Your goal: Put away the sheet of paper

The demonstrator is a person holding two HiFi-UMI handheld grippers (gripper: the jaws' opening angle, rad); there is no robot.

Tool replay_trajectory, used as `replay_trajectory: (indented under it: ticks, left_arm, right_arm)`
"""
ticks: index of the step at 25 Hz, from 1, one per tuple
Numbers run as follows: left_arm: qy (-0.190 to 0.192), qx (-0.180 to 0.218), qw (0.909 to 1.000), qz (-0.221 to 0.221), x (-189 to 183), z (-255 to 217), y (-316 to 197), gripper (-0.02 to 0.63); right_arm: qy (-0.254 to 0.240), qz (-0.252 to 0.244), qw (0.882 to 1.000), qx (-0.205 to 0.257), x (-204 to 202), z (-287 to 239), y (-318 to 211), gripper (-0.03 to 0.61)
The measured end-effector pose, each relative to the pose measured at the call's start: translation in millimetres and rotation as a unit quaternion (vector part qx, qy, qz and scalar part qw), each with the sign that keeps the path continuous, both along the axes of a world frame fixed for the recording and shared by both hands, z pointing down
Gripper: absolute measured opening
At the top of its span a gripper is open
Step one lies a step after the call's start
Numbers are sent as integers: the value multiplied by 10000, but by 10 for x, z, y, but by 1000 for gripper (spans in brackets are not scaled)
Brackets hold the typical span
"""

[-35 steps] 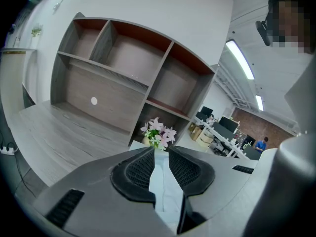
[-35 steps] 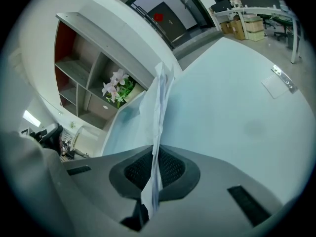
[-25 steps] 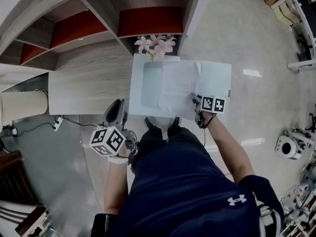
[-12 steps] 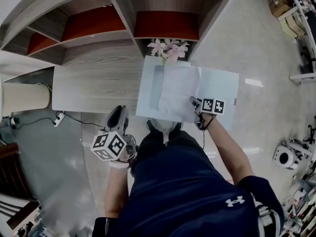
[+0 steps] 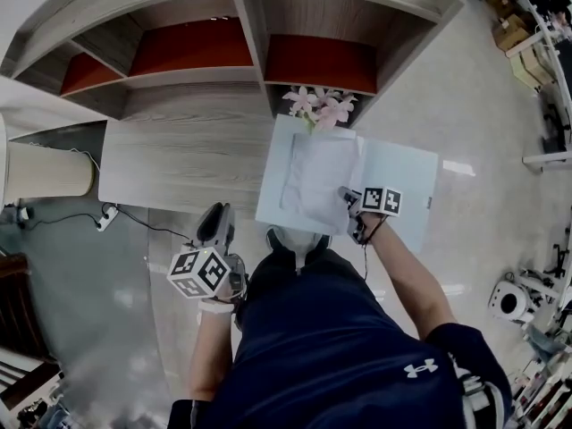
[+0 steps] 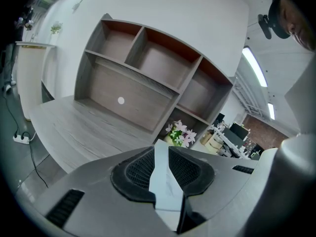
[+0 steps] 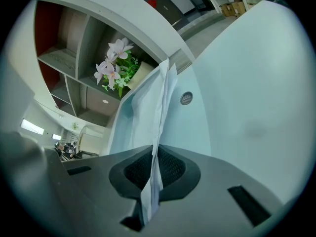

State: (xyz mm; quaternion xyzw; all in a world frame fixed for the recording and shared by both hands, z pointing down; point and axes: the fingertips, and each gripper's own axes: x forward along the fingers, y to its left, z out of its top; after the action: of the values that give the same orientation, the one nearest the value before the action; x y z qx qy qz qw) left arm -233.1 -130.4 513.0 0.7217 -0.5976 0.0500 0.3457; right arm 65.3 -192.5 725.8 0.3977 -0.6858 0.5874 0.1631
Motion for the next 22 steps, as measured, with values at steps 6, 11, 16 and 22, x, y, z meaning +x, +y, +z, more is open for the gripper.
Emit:
replay_trajectory:
  ticks: [6, 11, 16, 22]
  left_arm:
    - [-22, -54, 10000, -62, -132, 40, 15, 98]
    - [-47, -65, 9999, -121, -258, 35, -2, 97]
    - [-1, -62, 9999, -102, -312, 34, -30, 97]
    - [-23, -124, 9999, -30, -350, 67, -22, 97]
  right_arm:
    - [63, -163, 9998, -8, -183, 20, -79, 15]
    - [78, -332, 9994, -11, -388, 24, -139, 15]
    - [75, -376, 9993, -37, -546, 8, -148, 15]
    - [173, -343, 9993, -35, -582, 31, -147, 15]
